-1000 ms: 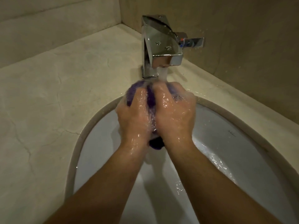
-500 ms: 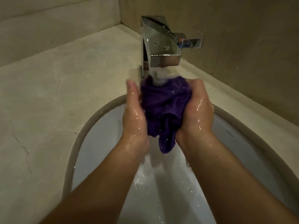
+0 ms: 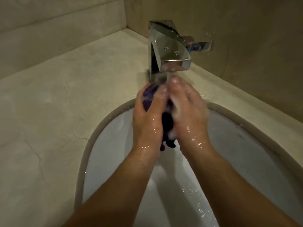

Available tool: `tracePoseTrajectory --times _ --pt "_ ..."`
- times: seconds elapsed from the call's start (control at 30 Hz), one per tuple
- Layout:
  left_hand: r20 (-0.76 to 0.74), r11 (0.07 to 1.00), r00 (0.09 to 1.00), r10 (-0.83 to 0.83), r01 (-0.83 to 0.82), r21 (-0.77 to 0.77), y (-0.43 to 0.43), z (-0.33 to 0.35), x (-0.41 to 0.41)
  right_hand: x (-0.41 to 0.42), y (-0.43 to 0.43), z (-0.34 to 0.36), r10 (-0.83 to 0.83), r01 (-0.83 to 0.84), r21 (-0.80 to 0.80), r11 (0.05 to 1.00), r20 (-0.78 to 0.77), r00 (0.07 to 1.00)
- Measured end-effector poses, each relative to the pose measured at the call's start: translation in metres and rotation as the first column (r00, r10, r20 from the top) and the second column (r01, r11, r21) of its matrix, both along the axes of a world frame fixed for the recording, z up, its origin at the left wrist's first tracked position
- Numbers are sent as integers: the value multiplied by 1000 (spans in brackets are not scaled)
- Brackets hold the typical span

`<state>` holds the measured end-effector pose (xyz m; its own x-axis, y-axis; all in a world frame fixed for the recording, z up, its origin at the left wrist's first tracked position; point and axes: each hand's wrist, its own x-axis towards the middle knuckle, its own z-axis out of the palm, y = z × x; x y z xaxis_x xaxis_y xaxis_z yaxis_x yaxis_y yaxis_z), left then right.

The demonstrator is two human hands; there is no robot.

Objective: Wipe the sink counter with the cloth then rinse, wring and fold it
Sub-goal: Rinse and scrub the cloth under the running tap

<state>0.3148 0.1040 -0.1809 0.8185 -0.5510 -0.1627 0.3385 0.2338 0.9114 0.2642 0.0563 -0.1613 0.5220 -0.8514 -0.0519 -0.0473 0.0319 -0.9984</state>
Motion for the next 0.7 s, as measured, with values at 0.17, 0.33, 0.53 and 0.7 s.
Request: tracePoseTrajectory --times 0.17,0.33,0.53,0.7 --pt "190 985 969 156 -168 49 2 4 5 15 11 -2 -124 112 -119 987 -97 988" --pt "228 959 949 219 -252 128 1 -1 5 14 13 -13 -275 269 -119 956 -39 961" --pt "129 975 983 131 -151 163 0 -5 2 1 8 -8 -119 105 -97 990 -161 980" --pt "-305 998 952 -26 42 47 1 -10 2 -18 -12 19 -155 149 -55 987 -125 980"
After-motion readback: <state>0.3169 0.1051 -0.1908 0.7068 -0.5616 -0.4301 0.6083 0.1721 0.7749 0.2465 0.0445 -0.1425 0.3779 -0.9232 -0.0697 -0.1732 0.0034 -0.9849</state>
